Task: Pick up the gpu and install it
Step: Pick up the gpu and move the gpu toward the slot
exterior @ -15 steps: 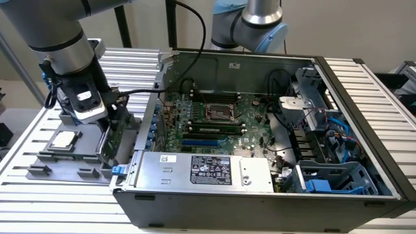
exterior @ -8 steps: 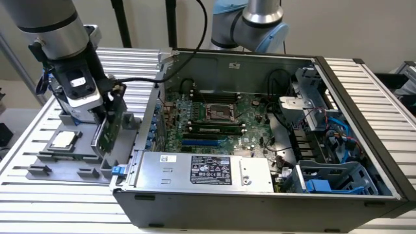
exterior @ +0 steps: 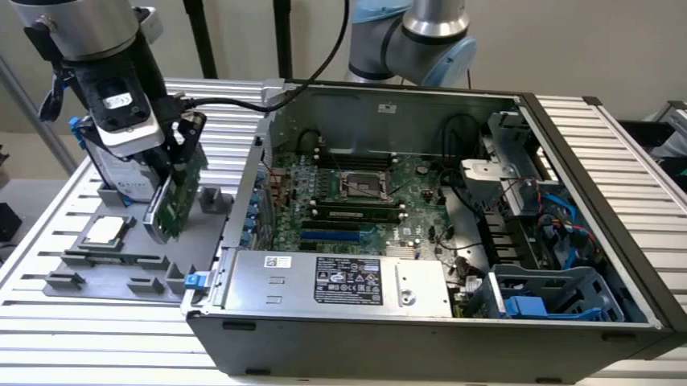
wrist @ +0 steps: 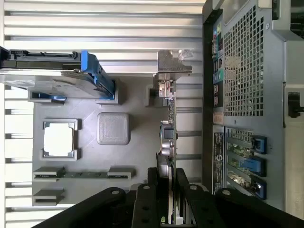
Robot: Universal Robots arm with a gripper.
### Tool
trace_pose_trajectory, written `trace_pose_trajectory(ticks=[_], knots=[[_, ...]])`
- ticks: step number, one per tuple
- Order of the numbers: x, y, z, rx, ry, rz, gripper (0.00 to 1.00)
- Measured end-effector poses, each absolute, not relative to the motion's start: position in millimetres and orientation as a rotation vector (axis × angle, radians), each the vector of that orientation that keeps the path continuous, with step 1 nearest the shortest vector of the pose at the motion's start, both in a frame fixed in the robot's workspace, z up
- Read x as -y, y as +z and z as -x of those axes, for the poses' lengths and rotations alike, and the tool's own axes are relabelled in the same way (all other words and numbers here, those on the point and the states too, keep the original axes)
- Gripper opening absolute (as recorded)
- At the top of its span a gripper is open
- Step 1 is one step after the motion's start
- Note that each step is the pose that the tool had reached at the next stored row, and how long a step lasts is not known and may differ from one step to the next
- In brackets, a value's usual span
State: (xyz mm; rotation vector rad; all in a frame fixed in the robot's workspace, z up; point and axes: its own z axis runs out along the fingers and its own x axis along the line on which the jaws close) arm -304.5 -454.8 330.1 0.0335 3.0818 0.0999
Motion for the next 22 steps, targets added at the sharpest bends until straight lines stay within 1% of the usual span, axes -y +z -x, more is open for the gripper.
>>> trace_pose_trajectory(ticks=[10, 22], knots=[[462.6, 375.6, 291.8, -3.086, 0.1, -0.034, 0.0], [471.4, 430.7, 245.9, -3.104, 0.1, -0.035, 0.0]])
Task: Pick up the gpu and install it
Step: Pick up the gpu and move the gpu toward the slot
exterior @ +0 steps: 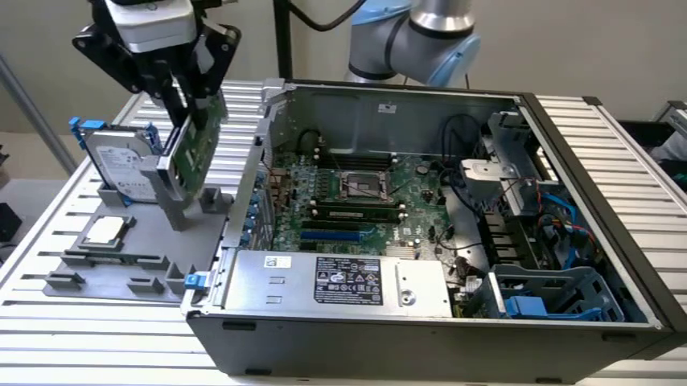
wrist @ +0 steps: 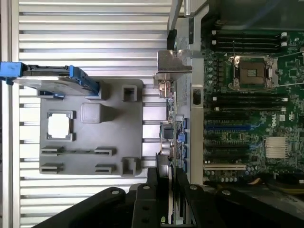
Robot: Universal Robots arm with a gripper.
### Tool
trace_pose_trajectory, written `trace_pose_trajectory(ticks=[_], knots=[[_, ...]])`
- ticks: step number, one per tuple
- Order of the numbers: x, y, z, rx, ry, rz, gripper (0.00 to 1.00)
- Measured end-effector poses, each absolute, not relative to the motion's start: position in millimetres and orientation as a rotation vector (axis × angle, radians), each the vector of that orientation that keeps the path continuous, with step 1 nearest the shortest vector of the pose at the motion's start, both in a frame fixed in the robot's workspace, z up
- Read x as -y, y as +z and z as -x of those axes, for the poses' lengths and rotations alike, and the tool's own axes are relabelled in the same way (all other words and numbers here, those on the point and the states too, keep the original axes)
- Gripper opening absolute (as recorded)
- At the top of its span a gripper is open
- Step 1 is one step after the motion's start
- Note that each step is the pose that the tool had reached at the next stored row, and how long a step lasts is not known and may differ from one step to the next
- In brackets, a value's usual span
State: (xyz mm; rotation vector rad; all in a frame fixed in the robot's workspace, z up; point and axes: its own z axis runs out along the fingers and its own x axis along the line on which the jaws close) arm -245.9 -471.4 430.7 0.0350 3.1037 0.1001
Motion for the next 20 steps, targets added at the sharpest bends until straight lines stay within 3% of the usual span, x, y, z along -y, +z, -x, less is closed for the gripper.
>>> trace_pose_trajectory(ticks=[8, 20], knots=[[474.5, 458.8, 209.7, -3.124, 0.101, -0.036, 0.0], [474.7, 458.3, 155.1, -3.139, 0.101, -0.037, 0.0]])
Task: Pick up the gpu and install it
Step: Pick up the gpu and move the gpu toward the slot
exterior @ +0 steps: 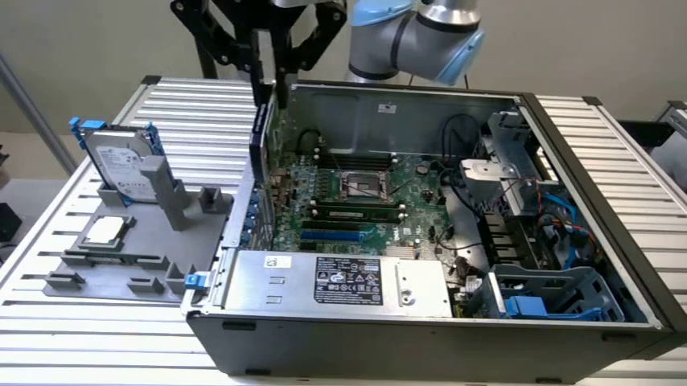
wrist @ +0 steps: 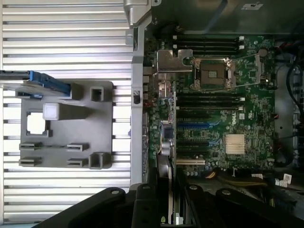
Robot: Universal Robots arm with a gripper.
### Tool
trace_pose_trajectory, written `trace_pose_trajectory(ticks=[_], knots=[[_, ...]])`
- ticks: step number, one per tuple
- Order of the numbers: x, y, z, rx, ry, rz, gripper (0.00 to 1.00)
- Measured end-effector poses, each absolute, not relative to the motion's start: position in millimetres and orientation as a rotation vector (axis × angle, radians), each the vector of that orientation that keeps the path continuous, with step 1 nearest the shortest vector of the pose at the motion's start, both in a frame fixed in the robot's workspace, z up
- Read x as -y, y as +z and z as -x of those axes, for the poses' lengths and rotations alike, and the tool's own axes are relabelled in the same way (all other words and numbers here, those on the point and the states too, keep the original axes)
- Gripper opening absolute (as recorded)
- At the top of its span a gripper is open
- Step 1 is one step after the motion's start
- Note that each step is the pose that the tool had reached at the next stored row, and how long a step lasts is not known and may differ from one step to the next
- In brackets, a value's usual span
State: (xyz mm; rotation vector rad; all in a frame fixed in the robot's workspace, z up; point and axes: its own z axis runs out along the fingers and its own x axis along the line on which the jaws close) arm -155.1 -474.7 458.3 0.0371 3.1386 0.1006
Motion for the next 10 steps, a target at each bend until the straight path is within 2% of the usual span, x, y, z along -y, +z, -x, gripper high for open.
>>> trace_pose_trajectory(ticks=[10], knots=[[473.8, 440.8, 109.7, -3.139, 0.099, -0.037, 0.0]])
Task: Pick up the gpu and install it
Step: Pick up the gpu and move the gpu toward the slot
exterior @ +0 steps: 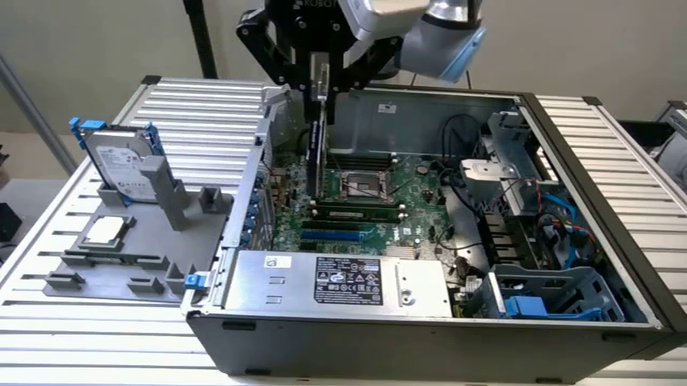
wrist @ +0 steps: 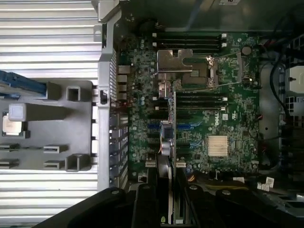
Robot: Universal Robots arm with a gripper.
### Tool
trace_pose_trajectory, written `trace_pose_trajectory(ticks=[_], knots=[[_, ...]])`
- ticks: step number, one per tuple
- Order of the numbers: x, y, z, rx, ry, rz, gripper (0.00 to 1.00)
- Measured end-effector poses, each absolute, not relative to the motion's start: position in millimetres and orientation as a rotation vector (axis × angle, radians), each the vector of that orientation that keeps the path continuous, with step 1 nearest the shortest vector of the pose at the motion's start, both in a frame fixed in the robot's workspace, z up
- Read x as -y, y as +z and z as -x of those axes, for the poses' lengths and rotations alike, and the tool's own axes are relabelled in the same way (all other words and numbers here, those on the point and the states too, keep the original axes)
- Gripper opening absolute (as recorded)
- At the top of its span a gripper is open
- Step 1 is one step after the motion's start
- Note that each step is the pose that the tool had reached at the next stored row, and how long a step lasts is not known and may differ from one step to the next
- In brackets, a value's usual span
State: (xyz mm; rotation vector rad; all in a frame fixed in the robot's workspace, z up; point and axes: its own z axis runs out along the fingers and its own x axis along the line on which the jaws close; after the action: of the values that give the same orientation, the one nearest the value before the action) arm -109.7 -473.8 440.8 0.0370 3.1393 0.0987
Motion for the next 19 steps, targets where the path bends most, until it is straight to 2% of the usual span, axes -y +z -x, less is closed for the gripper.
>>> trace_pose_trajectory(ticks=[13, 19], knots=[[457.9, 417.2, 51.4, -3.139, 0.095, -0.037, 0.0], [446.6, 406.2, 46.4, -3.139, 0.095, -0.037, 0.0]])
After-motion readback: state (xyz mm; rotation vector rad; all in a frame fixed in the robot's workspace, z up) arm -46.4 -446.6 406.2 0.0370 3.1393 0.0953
